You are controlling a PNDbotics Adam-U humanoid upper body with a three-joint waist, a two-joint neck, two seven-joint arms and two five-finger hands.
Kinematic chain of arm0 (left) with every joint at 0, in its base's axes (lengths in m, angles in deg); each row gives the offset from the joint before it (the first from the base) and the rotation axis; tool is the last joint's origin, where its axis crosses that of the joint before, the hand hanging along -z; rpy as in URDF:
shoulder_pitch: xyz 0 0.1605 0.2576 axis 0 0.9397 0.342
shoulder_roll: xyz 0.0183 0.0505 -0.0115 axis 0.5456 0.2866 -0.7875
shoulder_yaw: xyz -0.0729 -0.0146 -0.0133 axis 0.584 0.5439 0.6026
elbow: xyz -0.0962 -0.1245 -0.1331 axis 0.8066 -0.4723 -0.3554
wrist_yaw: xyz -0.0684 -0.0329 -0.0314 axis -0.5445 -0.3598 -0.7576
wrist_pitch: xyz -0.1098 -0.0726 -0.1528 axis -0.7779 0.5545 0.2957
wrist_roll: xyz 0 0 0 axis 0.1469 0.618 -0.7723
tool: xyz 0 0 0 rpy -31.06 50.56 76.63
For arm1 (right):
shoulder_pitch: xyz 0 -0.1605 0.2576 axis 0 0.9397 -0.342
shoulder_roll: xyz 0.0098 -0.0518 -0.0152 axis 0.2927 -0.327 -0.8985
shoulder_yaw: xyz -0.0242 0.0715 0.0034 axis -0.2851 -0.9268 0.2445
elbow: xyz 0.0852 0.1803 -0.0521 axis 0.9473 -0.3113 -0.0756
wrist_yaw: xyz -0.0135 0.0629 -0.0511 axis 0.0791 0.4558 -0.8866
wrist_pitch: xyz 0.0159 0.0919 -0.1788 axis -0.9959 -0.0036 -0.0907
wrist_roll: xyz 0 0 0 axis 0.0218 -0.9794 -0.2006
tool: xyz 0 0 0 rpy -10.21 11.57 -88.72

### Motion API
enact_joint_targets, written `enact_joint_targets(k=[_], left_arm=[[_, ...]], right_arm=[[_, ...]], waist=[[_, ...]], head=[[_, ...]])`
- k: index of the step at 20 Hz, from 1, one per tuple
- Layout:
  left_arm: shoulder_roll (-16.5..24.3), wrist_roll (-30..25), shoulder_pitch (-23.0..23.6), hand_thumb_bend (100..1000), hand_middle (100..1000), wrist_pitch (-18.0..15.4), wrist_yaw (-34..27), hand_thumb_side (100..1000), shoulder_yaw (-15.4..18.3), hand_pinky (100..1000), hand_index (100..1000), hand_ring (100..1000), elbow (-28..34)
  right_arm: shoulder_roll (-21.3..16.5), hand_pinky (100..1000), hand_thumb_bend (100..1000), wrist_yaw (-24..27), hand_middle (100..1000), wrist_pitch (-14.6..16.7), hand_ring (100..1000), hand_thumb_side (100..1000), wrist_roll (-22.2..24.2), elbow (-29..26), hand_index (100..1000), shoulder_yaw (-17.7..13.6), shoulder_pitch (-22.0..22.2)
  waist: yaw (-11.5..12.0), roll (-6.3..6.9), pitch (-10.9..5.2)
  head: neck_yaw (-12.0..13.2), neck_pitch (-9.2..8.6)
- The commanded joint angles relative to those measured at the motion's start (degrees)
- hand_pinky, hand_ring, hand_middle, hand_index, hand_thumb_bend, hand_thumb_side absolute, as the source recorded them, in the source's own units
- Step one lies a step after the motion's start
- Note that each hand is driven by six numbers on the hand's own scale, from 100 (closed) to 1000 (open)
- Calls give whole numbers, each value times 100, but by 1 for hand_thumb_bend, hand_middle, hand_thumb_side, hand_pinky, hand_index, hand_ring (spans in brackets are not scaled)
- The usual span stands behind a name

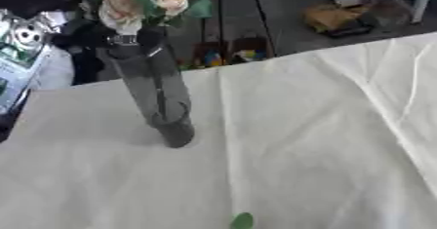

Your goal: Arrange flowers into the vase.

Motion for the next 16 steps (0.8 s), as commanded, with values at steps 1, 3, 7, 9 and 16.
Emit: enact_joint_targets(k=[1,3,7,9,16], left_arm=[[248,-74,-45,1000,1000,134,-58,885,118,1000,1000,1000,110],[283,-69,-14,1000,1000,132,-77,882,132,1000,1000,1000,133],[370,-76,54,1000,1000,125,-102,881,167,1000,1000,1000,194],[404,-94,84,1000,1000,119,-112,878,182,1000,1000,1000,230],[527,-159,200,1000,1000,109,-110,868,243,1000,1000,1000,324]], right_arm=[[-33,696,100,2,446,-3,788,990,-34,-99,775,-34,-53],[-34,696,100,-1,446,-4,789,991,-37,-99,775,-31,-57],[-36,696,100,-2,446,-7,789,991,-46,-99,776,-34,-60],[-33,696,100,11,447,-14,789,990,-51,-99,776,-30,-66],[-40,695,100,30,449,-11,787,992,-86,-99,775,-44,-78]], waist=[[27,-71,-112],[39,-76,-109],[61,-88,-107],[70,-95,-107],[88,-129,-117]], head=[[-13,-27],[-22,-34],[-41,-40],[-55,-31],[-111,13]])
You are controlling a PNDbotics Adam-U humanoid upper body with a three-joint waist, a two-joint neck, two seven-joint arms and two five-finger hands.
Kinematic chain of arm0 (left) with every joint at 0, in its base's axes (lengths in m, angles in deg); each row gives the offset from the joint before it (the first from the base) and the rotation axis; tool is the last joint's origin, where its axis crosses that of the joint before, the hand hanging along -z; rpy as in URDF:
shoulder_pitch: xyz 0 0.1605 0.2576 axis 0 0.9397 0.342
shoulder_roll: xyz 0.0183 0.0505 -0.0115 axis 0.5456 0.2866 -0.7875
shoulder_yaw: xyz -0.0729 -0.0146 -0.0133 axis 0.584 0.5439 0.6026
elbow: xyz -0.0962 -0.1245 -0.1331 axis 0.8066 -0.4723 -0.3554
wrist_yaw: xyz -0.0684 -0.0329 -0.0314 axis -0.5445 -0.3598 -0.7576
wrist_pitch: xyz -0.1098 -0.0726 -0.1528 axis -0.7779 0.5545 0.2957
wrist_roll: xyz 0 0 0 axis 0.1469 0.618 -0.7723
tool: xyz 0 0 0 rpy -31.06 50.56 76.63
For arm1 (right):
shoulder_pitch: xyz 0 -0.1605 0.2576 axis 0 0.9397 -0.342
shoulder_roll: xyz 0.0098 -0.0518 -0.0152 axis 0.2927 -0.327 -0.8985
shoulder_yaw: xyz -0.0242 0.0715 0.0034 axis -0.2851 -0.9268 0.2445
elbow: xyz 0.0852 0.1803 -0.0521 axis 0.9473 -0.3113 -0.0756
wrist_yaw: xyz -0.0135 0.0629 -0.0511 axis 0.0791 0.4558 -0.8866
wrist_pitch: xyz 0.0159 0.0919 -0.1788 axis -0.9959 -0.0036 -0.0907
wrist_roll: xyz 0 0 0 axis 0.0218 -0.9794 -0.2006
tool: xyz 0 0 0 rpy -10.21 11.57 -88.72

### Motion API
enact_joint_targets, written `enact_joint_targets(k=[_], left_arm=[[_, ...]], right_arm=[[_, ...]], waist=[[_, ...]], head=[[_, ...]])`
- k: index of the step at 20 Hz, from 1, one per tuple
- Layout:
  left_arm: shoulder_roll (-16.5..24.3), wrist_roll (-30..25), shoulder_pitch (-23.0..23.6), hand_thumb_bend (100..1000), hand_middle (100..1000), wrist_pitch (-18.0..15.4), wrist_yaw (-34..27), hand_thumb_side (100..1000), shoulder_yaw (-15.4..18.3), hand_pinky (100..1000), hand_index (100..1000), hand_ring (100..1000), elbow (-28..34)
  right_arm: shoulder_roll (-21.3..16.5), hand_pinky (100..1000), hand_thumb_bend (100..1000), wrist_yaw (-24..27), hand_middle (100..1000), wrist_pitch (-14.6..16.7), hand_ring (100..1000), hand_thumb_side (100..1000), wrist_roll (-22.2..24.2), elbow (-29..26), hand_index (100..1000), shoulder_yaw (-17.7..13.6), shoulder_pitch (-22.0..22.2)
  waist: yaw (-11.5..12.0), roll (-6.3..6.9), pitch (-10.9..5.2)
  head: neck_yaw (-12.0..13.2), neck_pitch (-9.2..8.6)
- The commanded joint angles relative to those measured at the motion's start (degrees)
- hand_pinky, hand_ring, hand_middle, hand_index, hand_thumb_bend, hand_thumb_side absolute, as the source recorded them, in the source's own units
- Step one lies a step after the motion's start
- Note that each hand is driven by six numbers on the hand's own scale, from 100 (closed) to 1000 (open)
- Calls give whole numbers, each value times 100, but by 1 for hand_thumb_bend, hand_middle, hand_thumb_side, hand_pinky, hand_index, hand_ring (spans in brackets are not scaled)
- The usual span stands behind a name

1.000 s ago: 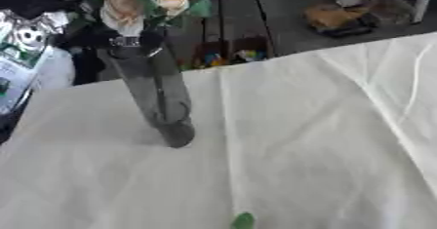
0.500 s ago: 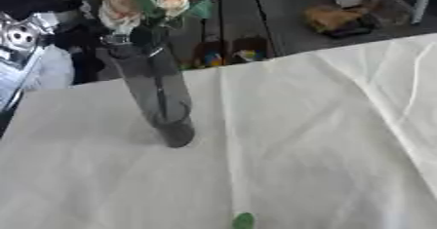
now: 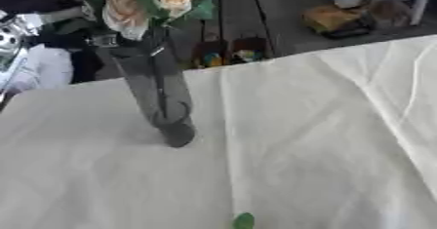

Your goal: Arrange flowers into the vase.

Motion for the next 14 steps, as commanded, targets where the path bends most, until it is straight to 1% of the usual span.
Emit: enact_joint_targets(k=[1,14], left_arm=[[273,-153,-33,1000,1000,112,-27,868,138,1000,1000,1000,156],[584,-188,347,1000,1000,76,-91,869,392,1000,1000,1000,691]], right_arm=[[-40,695,100,31,449,7,787,993,-32,-99,775,-42,-78],[-41,694,100,11,449,13,786,996,-89,-99,775,-70,-55]], waist=[[26,-65,-120],[109,-128,-141]], head=[[-29,7],[-47,10]])
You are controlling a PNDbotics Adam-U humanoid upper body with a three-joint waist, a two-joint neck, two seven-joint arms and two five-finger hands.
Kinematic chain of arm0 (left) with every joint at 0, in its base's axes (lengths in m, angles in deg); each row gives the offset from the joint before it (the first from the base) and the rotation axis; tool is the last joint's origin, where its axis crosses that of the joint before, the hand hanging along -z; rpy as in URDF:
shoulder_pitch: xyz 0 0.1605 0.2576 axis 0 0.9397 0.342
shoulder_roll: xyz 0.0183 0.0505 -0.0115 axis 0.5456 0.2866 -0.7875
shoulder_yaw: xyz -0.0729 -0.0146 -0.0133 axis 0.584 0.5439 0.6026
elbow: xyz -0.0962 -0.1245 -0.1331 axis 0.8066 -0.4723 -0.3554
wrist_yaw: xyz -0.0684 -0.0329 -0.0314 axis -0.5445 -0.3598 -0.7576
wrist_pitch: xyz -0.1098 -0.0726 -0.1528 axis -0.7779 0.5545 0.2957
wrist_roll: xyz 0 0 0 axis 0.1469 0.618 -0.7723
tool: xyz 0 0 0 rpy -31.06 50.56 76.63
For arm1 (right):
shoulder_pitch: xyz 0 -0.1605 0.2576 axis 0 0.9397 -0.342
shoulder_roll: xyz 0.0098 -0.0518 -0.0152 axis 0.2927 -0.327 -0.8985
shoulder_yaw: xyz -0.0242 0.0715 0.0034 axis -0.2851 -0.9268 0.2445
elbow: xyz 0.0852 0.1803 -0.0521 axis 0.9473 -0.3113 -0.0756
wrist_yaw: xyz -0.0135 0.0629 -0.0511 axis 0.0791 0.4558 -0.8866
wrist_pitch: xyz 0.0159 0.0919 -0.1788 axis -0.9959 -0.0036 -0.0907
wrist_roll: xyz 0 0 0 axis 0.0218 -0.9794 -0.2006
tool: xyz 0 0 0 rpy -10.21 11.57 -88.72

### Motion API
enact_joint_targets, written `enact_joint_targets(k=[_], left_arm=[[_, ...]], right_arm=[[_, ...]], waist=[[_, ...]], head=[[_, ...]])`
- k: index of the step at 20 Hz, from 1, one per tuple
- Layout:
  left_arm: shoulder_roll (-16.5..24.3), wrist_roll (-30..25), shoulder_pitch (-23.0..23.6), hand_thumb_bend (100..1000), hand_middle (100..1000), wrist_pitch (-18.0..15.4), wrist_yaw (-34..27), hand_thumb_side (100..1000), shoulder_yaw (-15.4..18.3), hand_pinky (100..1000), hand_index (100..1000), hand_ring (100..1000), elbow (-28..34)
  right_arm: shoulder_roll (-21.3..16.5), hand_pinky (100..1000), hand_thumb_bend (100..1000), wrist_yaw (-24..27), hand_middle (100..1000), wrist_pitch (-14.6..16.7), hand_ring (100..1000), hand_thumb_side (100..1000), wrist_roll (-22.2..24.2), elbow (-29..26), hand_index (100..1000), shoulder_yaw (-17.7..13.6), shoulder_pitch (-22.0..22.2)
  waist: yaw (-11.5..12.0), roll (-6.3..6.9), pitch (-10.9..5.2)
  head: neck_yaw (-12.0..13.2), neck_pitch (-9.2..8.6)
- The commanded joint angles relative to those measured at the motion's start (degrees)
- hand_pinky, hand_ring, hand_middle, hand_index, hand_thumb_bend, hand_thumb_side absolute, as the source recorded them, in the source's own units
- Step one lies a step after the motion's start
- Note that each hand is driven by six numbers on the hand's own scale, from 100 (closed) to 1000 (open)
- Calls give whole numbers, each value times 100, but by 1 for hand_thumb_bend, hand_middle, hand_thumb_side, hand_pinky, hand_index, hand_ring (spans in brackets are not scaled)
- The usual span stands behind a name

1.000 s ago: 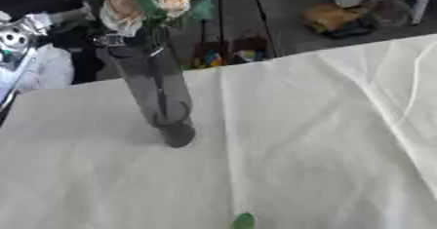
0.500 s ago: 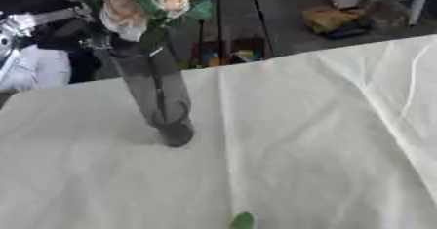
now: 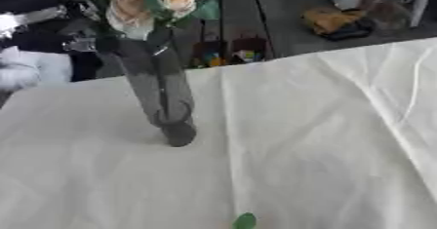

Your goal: Arrange flowers into the vase.

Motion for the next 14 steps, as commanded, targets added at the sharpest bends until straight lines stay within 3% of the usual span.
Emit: enact_joint_targets(k=[1,8,14], left_arm=[[301,-109,4,1000,1000,138,-57,868,180,1000,1000,1000,194],[371,-100,284,1000,1000,118,-113,874,261,1000,1000,1000,600],[413,-43,712,1000,1000,137,6,859,380,1000,1000,1000,1376]], right_arm=[[-41,694,100,7,449,1,786,996,-30,-99,775,-42,-53],[-33,694,100,-9,450,2,786,996,-68,-99,775,-60,-59],[-26,693,100,-22,452,14,784,1000,-109,-99,775,-85,-68]], waist=[[23,-49,-138],[69,-72,-132],[111,-109,-129]], head=[[-21,12],[-52,3],[-77,-16]])
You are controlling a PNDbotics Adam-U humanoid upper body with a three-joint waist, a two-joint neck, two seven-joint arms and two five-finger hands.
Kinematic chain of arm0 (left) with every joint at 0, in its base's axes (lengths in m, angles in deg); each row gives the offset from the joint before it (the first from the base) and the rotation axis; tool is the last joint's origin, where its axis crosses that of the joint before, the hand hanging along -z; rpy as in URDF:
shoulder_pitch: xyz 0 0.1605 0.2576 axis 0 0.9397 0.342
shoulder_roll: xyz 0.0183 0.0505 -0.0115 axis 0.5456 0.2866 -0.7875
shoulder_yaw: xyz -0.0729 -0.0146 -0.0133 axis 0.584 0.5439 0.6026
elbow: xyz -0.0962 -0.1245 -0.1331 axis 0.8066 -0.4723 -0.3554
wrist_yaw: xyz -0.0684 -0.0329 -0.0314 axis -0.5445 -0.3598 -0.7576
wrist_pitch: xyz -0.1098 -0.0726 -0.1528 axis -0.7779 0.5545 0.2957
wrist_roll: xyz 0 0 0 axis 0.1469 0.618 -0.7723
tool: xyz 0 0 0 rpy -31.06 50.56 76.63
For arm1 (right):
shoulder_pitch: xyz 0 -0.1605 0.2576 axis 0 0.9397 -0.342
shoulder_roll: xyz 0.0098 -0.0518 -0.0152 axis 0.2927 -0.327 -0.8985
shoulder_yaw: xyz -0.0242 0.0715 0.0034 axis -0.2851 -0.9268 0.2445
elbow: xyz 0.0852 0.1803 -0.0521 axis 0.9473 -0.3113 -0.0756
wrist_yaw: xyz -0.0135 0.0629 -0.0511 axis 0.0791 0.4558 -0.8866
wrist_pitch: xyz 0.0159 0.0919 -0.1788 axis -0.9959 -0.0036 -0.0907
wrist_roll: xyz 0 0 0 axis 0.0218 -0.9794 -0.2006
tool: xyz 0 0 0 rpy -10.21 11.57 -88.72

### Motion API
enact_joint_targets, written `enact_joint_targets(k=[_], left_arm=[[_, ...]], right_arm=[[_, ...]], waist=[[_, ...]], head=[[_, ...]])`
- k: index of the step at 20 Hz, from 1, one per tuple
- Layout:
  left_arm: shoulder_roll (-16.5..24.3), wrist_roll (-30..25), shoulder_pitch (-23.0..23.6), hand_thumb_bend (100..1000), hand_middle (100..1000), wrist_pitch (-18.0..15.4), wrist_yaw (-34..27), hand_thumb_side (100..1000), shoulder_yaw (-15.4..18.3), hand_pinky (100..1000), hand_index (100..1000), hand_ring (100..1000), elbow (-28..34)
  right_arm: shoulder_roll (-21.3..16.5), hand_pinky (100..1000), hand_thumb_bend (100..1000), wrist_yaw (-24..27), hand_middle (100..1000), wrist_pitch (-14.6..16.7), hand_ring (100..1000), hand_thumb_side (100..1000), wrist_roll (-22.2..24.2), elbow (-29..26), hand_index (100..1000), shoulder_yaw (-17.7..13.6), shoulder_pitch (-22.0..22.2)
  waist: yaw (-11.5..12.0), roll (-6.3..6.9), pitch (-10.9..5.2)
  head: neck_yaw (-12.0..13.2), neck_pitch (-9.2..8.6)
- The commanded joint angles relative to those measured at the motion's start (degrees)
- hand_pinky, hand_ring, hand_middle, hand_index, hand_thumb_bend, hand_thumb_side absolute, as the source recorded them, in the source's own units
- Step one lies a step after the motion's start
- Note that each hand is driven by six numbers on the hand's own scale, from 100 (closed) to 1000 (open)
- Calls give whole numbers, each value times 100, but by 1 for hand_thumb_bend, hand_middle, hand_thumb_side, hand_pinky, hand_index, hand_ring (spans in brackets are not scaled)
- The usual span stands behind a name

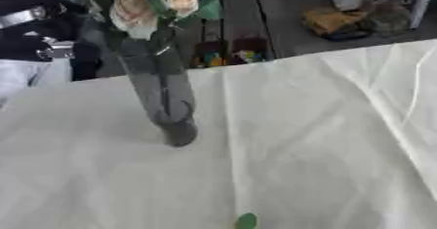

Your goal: Arrange flowers into the vase.

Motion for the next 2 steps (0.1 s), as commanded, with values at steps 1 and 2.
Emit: enact_joint_targets(k=[1,2], left_arm=[[241,-21,94,1000,1000,178,62,860,185,1000,1000,1000,502],[231,46,192,1000,1000,182,51,863,214,1000,1000,1000,713]], right_arm=[[-25,693,100,-24,452,6,784,997,-48,-99,775,-53,-72],[-23,692,100,-27,453,11,783,998,-57,-99,775,-58,-76]], waist=[[24,-43,-129],[31,-49,-128]], head=[[-25,-16],[-33,-21]])
